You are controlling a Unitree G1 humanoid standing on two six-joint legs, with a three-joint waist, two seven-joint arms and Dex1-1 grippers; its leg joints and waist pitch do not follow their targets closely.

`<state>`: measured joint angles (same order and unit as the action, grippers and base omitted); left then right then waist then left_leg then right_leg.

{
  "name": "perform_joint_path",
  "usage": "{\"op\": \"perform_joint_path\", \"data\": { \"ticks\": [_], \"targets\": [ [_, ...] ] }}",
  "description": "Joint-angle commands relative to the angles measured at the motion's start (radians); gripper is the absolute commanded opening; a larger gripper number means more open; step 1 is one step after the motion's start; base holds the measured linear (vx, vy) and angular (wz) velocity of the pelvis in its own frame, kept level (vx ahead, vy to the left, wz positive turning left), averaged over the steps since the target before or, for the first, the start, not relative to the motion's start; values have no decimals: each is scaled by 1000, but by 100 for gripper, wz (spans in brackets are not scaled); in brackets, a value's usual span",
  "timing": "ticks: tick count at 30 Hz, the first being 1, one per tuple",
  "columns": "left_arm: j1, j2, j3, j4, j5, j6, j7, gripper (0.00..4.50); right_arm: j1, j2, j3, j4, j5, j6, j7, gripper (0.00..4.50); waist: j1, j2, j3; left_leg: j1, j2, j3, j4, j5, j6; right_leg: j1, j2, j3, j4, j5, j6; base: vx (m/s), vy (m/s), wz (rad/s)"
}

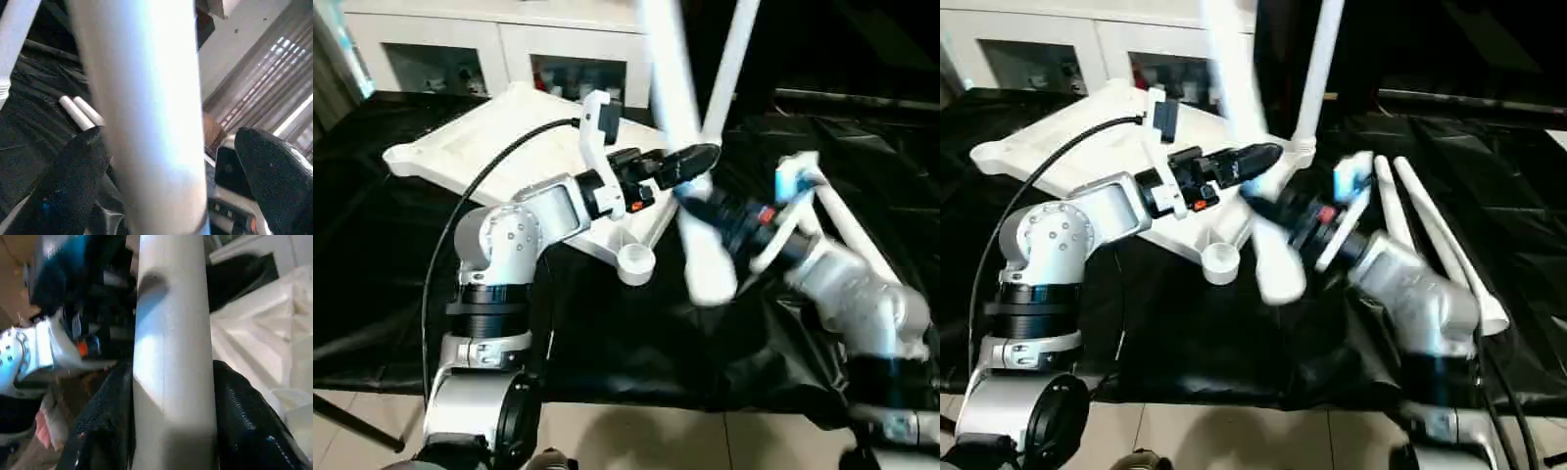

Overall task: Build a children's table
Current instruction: Pick table leg

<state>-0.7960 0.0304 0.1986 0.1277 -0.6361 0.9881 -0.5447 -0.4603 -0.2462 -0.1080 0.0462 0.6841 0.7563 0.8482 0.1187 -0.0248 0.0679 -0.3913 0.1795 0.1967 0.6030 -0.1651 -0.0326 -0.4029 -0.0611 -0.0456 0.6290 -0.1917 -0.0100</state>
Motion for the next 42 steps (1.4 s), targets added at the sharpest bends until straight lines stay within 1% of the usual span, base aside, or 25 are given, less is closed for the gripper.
{"op": "perform_joint_path", "data": {
  "ticks": [1, 2, 3, 4, 5, 7, 10, 12, 13, 14, 15, 20, 24, 28, 29, 30, 31, 32, 33, 34, 35, 38, 39, 40, 42],
  "targets": [
    [-2, -2, -6, -22, -19, 13, 21, 450, -13, -3, 15, -10, -50, -37, -35, 183, 4, -11, -78, 21, 45, -25, -62, -129, 10, 49, -81, 40, -86, -209, -166, 0, 0, 0],
    [-1, 0, -4, -21, -21, 14, 31, 450, -26, 4, 34, 12, -110, -74, -86, 183, 4, -10, -77, 21, 46, -26, -63, -130, 6, 47, -82, 41, -85, -215, -165, 0, 0, 0],
    [-1, 0, -4, -21, -21, 14, 31, 450, -26, 4, 34, 13, -111, -75, -86, 183, 2, -10, -77, 22, 45, -25, -63, -136, -5, 46, -81, 40, -86, -224, -162, 0, 0, 0],
    [1, -7, 13, -16, -26, 12, 63, 450, -46, 18, 77, 49, -215, -139, -187, 183, 2, -10, -77, 22, 45, -26, -63, -138, -9, 46, -83, 41, -85, -226, -160, 0, 0, 0],
    [0, -17, 27, -11, -27, 10, 86, 450, -53, 19, 110, 63, -275, -171, -234, 183, -5, -7, -76, 18, 43, -28, -64, -141, -21, 46, -80, 40, -85, -231, -157, 0, 0, 0],
    [3, -22, 32, -7, -12, 5, 110, 450, -62, 26, 171, 79, -365, -223, -296, 183, -6, 4, -76, 24, 42, -28, -64, -160, -33, 45, -81, 43, -89, -240, -149, 0, 0, 0],
    [12, -18, 18, -7, 9, 1, 115, 414, -73, 42, 202, 91, -417, -252, -347, 183, -8, 2, -77, 24, 43, -28, -66, -165, -31, 46, -77, 43, -87, -218, -147, 0, 0, 0],
    [17, -22, 12, 1, 22, -9, 127, 403, -82, 53, 223, 96, -458, -275, -391, 183, -8, 13, -79, 26, 46, -31, -68, -161, -33, 43, -74, 42, -83, -160, -158, 0, 0, 0],
    [20, -27, 10, 12, 33, -20, 141, 403, -87, 66, 236, 96, -477, -281, -415, 183, -12, 13, -80, 26, 45, -31, -69, -165, -37, 45, -72, 42, -81, -139, -162, 0, 0, 0],
    [18, -37, 14, 34, 45, -45, 160, 379, -90, 77, 268, 87, -506, -294, -429, 183, -12, 19, -80, 26, 44, -31, -68, -167, -39, 45, -72, 42, -80, -132, -164, 0, 0, 0],
    [18, -37, 14, 34, 45, -45, 160, 379, -90, 77, 268, 87, -506, -294, -429, 183, -13, 13, -80, 26, 42, -30, -68, -171, -40, 47, -71, 43, -81, -121, -163, 0, 0, 0],
    [-7, -52, 49, 104, 68, -112, 223, 338, -103, 106, 314, 117, -588, -340, -513, 182, -17, 17, -79, 25, 42, -31, -69, -196, -46, 49, -73, 44, -82, -124, -162, 0, 0, 0],
    [-13, -54, 63, 127, 75, -138, 244, 298, -114, 113, 329, 135, -617, -363, -537, 182, -24, 21, -79, 27, 43, -32, -70, -209, -50, 47, -71, 44, -81, -118, -160, 0, 0, 0],
    [-19, -68, 91, 144, 77, -170, 271, 277, -121, 131, 333, 142, -628, -381, -545, 182, -29, 11, -79, 23, 41, -31, -69, -200, -38, 53, -72, 44, -80, -98, -169, 0, 0, 0],
    [-19, -70, 93, 147, 72, -174, 271, 260, -120, 134, 336, 142, -632, -384, -545, 182, -30, 14, -79, 23, 42, -31, -69, -194, -34, 53, -74, 45, -79, -96, -171, 0, 0, 0],
    [-18, -70, 94, 148, 70, -176, 273, 250, -120, 135, 338, 143, -635, -387, -547, 182, -32, 9, -78, 22, 42, -30, -68, -191, -28, 53, -72, 45, -80, -96, -171, 0, 0, 0],
    [-18, -70, 94, 148, 69, -177, 274, 245, -120, 135, 340, 143, -637, -388, -547, 182, -31, 12, -78, 23, 41, -30, -68, -190, -26, 53, -73, 45, -79, -102, -172, 0, 0, 0],
    [-17, -72, 99, 151, 64, -184, 278, 245, -121, 139, 344, 149, -643, -396, -549, 182, -32, 7, -78, 23, 42, -29, -68, -192, -25, 52, -73, 45, -81, -106, -171, 0, 0, 0],
    [-17, -72, 102, 153, 62, -187, 281, 239, -122, 140, 345, 151, -645, -399, -549, 182, -31, 10, -77, 23, 43, -30, -68, -192, -24, 52, -74, 45, -80, -115, -171, 0, 0, 0],
    [-17, -75, 112, 154, 53, -194, 285, 211, -126, 144, 348, 160, -651, -410, -549, 182, -32, 5, -78, 23, 43, -29, -68, -191, -24, 51, -74, 45, -81, -118, -171, 0, 0, 0],
    [-17, -78, 119, 153, 49, -197, 289, 211, -128, 145, 349, 164, -654, -416, -547, 182, -32, 1, -77, 24, 43, -29, -68, -190, -21, 51, -74, 45, -80, -120, -173, 0, 0, 0],
    [-17, -77, 123, 153, 48, -204, 292, 195, -132, 145, 354, 170, -660, -433, -542, 182, -31, 7, -77, 24, 44, -29, -67, -187, -19, 50, -74, 46, -79, -123, -172, 0, 0, 0],
    [-17, -72, 125, 153, 48, -214, 288, 192, -133, 151, 351, 166, -636, -449, -507, 217, -31, 0, -77, 23, 44, -28, -67, -183, -16, 50, -74, 45, -79, -117, -171, 0, 0, 0],
    [-17, -63, 120, 152, 52, -221, 275, 190, -130, 156, 340, 157, -602, -446, -472, 252, -29, 3, -78, 23, 43, -28, -66, -184, -8, 50, -76, 46, -78, -115, -170, 0, 0, 0],
    [-16, -51, 111, 151, 59, -228, 258, 187, -126, 157, 327, 143, -566, -430, -435, 256, -27, 3, -77, 24, 45, -28, -67, -176, 1, 50, -76, 46, -77, -106, -173, 0, 0, 0]
  ]
}}
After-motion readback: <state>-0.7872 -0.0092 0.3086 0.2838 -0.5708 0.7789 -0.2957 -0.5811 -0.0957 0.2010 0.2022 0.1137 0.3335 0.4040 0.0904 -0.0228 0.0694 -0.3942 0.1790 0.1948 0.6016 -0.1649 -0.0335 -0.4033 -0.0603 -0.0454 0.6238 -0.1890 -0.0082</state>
